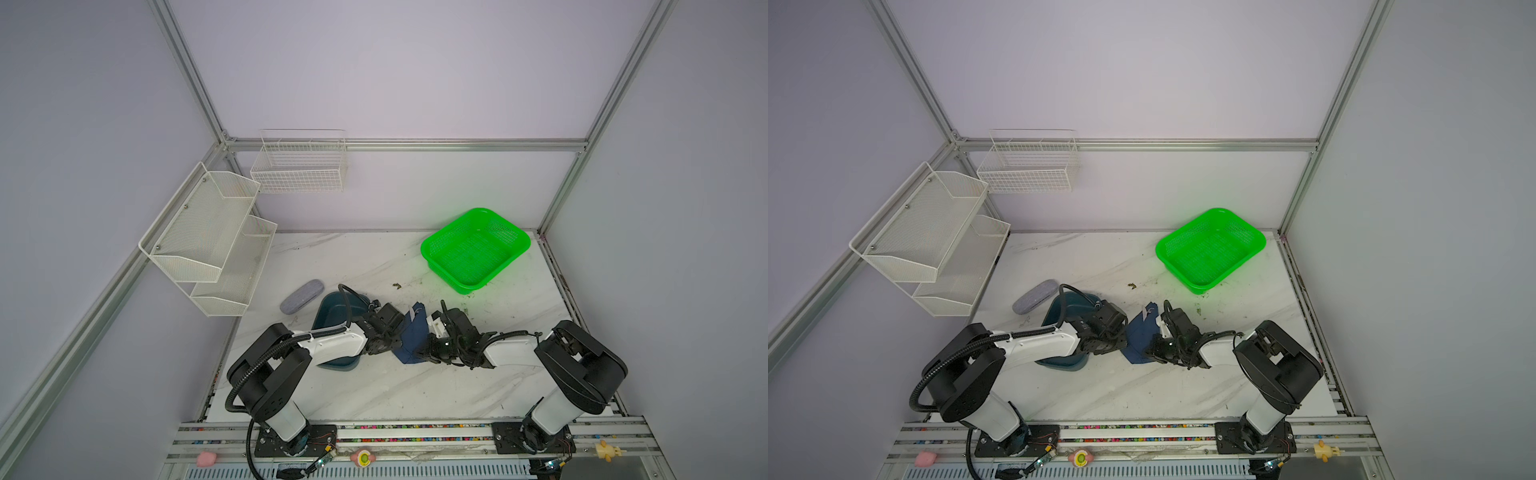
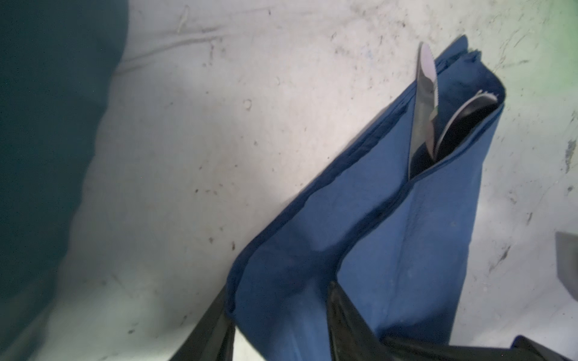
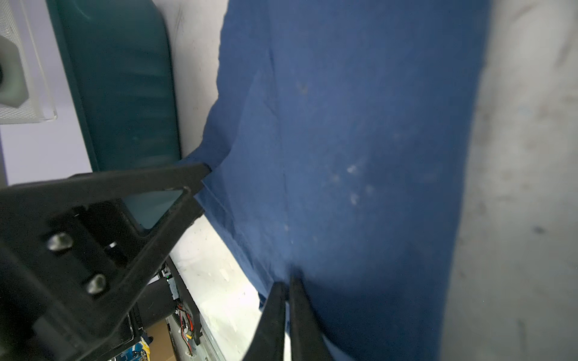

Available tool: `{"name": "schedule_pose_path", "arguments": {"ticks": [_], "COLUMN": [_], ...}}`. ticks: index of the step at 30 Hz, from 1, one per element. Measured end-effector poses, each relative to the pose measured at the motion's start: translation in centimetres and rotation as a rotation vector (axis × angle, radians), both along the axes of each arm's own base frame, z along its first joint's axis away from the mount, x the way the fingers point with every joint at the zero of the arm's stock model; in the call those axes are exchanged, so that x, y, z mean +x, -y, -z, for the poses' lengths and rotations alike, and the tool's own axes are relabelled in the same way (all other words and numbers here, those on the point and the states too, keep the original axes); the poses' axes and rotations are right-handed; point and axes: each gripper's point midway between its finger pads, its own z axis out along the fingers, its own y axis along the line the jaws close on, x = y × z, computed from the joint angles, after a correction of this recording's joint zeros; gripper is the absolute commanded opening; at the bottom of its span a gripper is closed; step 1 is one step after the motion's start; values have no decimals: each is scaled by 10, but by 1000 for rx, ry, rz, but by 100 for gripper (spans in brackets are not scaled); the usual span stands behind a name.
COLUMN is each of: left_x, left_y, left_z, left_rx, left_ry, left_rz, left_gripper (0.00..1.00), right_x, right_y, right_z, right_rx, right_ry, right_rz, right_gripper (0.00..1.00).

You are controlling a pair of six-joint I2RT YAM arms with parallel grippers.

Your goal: Place the utensils on the paper napkin and roll it up

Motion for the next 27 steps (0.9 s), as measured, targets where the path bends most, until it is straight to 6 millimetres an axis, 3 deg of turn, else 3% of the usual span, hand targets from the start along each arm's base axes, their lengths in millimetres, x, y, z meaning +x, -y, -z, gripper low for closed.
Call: {"name": "schedule_pose_path", "arguments": {"ticks": [6, 15, 27], "left_x": [3, 4, 14], "left_y": [0, 4, 24], "left_z": [0, -1, -35], "left_rx": [-5, -30, -139], "left_ry": [7, 8, 104], "left_rz": [-18, -32, 23], "left_gripper": [38, 10, 4], "right_x": [0, 0, 0], "right_y": [0, 1, 1], "right_z": [0, 1, 1], "right_rx": [-1, -1, 0], "right_ry": [1, 1, 4], "right_rz": [2, 1, 2], "right_gripper": [11, 11, 11]}}
